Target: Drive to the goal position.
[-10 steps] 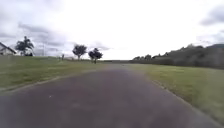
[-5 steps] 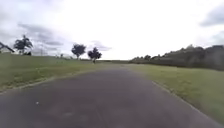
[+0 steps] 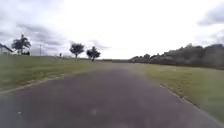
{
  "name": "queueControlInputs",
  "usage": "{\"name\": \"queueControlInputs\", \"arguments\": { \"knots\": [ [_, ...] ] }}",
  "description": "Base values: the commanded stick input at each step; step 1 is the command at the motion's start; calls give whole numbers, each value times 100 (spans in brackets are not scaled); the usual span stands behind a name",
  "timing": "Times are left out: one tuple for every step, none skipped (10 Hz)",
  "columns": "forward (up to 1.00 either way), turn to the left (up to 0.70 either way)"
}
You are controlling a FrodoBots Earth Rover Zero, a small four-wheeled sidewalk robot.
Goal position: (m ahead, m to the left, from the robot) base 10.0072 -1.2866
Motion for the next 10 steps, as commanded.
{"name": "queueControlInputs", "arguments": {
  "knots": [
    [70,33],
    [70,35],
    [70,35],
    [70,35],
    [70,18],
    [70,4],
    [70,3],
    [70,3],
    [70,2],
    [70,0]
  ]
}}
